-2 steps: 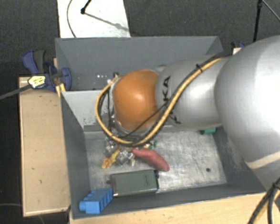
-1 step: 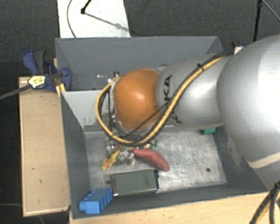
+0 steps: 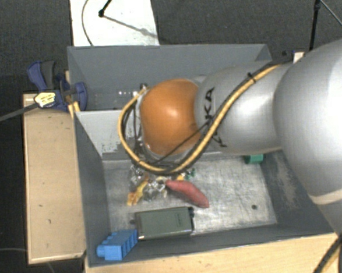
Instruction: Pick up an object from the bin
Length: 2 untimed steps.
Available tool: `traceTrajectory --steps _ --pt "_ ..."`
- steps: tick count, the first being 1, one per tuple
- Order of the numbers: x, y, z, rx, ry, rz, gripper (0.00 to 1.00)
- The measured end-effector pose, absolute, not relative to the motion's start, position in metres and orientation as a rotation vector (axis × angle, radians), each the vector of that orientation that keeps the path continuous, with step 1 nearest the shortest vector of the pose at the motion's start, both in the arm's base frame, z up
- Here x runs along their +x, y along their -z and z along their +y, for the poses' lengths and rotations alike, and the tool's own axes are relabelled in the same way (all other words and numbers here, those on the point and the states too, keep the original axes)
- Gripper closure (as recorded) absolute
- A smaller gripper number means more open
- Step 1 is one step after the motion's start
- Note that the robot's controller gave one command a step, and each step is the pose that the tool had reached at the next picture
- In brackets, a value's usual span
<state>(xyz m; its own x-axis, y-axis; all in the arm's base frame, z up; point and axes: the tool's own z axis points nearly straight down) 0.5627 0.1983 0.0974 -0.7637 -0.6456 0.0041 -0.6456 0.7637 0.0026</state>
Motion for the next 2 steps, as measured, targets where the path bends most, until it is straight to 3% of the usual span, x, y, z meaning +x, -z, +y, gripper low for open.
traceTrajectory --steps 2 --pt "0.563 -0.134 0.199 1.078 0.0 -2.948 1.0"
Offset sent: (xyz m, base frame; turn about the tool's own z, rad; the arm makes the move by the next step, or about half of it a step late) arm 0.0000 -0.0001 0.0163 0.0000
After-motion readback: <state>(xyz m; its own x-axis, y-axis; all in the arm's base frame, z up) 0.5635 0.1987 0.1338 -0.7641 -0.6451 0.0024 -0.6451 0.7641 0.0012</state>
